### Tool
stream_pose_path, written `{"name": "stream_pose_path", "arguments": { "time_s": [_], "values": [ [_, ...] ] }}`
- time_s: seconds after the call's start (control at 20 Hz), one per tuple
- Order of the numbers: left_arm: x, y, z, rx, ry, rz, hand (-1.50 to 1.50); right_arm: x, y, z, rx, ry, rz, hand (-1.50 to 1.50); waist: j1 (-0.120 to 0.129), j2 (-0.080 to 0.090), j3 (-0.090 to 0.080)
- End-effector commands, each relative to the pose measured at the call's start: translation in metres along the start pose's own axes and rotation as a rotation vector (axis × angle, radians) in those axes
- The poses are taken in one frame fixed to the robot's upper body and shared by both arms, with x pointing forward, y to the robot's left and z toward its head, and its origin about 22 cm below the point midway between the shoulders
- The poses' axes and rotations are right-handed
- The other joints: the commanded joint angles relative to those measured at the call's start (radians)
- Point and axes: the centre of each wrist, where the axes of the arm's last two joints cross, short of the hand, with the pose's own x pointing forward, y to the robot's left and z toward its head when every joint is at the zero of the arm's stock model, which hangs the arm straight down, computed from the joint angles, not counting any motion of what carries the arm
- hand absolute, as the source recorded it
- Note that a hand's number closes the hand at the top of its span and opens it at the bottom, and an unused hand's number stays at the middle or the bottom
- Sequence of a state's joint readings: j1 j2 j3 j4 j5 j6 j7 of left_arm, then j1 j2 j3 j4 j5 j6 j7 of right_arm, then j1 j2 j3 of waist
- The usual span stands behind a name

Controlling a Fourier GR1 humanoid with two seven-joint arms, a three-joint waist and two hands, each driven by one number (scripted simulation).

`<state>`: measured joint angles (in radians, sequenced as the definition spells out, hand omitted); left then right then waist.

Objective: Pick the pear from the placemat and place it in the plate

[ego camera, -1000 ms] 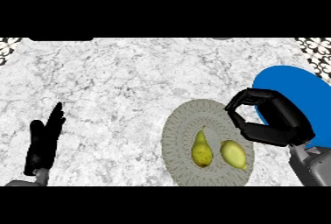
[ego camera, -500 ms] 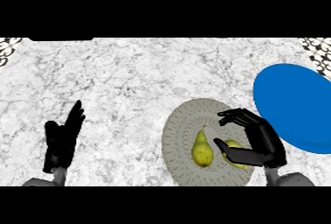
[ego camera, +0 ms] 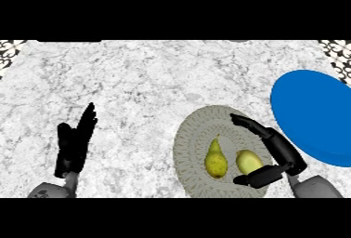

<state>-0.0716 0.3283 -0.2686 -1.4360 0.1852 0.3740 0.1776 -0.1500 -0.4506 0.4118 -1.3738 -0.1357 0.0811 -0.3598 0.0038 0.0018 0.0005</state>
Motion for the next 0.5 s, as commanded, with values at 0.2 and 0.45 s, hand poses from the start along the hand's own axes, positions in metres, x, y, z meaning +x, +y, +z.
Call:
{"name": "stream_pose_path", "arguments": {
  "time_s": [0.2, 0.45],
  "values": [
    [0.006, 0.014, -0.002, -0.015, 0.016, -0.001, 0.0, 0.026, -0.029, -0.024, 0.2, 0.143, 0.296, -1.5, 0.004, -0.002, -0.001],
    [0.006, 0.005, 0.002, -0.005, -0.007, -0.006, 0.0, 0.059, -0.05, -0.051, 0.397, 0.271, 0.348, -1.5, 0.008, -0.002, -0.001]
  ]
}}
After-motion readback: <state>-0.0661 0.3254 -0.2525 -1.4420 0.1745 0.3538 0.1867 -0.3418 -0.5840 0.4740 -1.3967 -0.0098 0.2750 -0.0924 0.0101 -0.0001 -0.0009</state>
